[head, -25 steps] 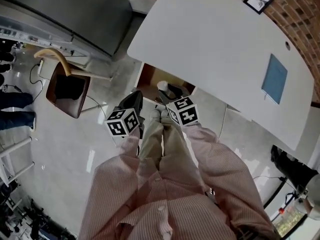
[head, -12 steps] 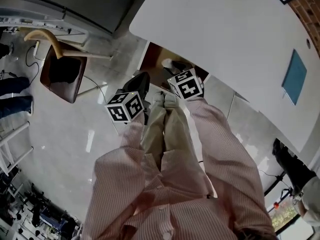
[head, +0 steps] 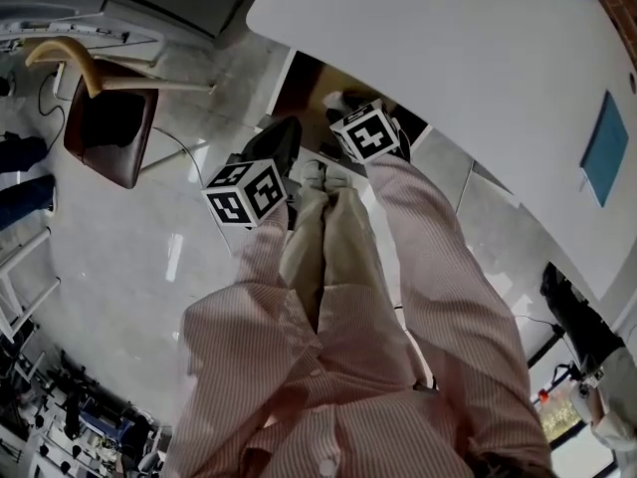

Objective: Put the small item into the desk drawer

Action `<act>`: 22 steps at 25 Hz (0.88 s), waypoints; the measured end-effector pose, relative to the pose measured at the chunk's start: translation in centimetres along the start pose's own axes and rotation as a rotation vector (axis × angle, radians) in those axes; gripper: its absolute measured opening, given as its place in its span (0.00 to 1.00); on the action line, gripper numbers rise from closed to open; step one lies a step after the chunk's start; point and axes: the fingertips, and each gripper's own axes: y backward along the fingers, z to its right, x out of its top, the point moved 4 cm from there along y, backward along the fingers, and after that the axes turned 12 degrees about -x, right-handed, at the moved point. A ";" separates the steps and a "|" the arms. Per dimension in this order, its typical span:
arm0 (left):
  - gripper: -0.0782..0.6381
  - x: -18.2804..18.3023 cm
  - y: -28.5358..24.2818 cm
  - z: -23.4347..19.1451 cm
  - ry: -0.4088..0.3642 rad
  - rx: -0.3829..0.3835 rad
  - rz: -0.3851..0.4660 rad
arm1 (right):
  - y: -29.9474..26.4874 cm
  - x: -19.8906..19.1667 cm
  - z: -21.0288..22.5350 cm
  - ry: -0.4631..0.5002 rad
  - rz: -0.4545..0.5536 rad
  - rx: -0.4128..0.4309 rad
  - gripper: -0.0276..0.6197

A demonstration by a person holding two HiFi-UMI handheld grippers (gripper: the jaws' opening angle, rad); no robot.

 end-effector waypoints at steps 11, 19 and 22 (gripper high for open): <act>0.11 -0.6 -0.2 -0.6 0.017 -0.003 0.014 | -2.3 -1.5 -0.9 0.037 -0.073 0.021 0.29; 0.11 -1.0 0.4 -1.0 0.037 0.008 0.030 | -3.2 -2.3 -1.4 0.014 -0.107 0.053 0.29; 0.11 -1.3 0.7 -0.9 0.045 0.009 0.034 | -3.2 -2.2 -1.0 0.021 -0.108 0.034 0.29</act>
